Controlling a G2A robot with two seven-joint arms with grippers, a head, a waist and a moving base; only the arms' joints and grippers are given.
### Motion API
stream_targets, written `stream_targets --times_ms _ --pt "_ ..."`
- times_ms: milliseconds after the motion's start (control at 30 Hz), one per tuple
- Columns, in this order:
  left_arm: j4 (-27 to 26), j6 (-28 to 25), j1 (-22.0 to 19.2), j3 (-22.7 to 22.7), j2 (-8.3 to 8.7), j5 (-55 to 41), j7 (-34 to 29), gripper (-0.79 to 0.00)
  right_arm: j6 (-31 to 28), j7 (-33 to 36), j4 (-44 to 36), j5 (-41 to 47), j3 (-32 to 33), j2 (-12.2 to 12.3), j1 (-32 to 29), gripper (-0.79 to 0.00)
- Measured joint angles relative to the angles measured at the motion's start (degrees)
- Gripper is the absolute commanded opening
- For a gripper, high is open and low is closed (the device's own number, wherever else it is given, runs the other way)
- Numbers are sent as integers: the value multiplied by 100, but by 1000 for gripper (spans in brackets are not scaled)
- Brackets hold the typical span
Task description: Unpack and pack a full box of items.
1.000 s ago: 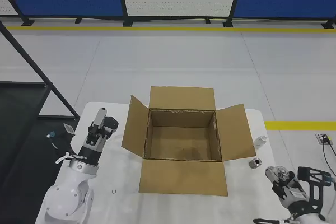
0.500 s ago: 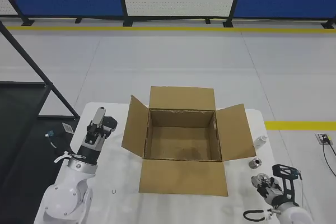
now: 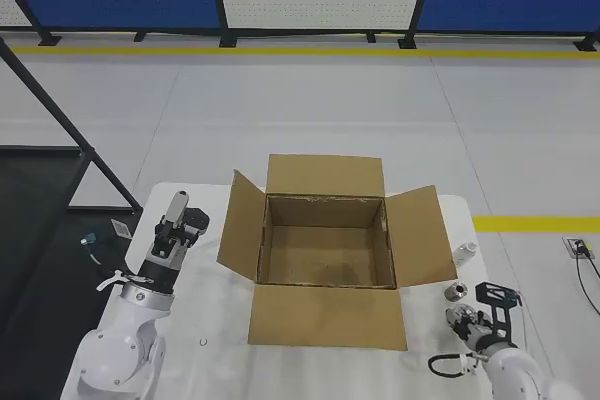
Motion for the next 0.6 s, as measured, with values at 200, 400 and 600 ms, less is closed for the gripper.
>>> stream_targets --times_ms 200,400,600 --pt "0 0 0 0 0 0 0 0 91 67 229 -41 -33 19 166 -665" --pt "0 0 0 0 0 0 0 0 159 59 279 -47 -64 31 203 -394" --pt "0 0 0 0 0 0 0 0 240 18 200 -37 -67 41 124 -71"
